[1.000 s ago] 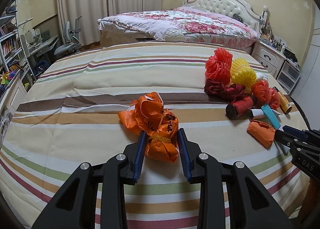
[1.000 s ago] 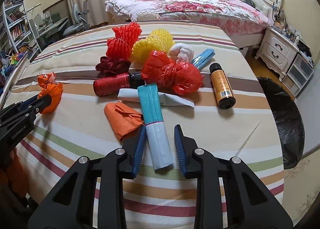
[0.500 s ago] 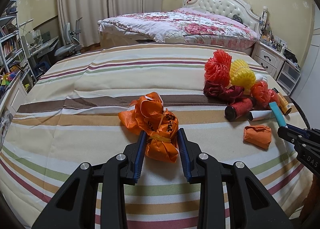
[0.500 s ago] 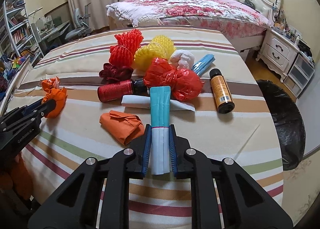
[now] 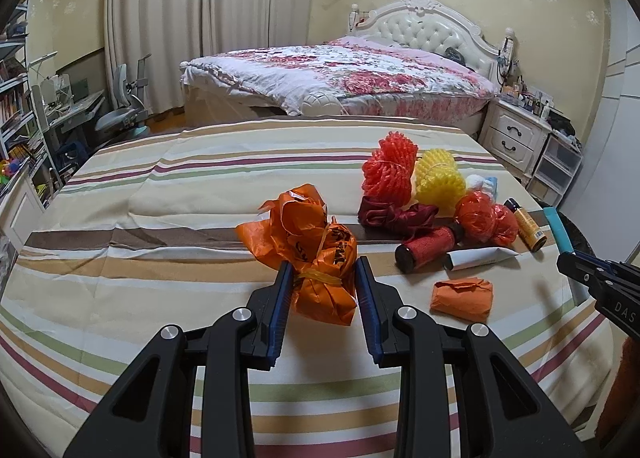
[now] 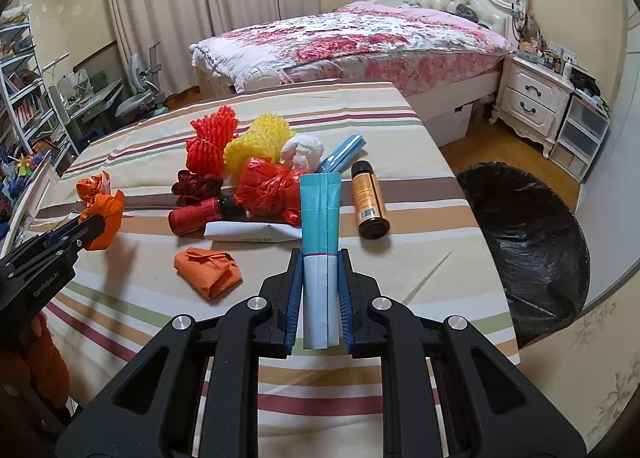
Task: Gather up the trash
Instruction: 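Carry the teal tube in the right gripper over the bin while the left carries the orange bag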
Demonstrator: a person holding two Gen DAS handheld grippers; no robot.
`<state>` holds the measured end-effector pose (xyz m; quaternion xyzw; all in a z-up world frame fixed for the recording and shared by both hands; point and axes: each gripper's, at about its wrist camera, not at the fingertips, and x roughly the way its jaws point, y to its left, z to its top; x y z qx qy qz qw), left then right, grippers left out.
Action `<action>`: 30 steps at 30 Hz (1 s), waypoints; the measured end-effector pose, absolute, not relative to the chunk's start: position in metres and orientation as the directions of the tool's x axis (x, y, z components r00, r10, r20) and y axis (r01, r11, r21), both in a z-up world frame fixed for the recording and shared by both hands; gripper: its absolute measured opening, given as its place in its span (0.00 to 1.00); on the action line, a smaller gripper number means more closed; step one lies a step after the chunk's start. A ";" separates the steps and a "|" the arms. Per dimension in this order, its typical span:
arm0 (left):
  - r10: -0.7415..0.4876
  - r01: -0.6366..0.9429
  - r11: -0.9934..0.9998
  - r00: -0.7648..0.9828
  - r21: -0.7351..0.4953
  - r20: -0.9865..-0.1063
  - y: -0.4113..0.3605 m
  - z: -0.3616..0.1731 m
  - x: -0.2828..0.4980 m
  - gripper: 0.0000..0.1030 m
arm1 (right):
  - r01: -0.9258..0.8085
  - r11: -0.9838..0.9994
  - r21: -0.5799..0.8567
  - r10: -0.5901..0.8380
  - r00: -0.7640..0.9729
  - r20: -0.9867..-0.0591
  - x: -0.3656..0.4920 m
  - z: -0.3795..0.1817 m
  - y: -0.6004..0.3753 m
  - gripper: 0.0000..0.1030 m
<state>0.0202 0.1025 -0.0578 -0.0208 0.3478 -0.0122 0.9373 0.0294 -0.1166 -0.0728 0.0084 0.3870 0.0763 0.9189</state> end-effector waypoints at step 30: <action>-0.306 0.399 0.917 0.714 0.006 -0.629 -0.129 -0.042 0.112 0.32 | 0.320 0.946 0.052 -0.200 0.702 -0.683 0.091 -0.095 -0.298 0.17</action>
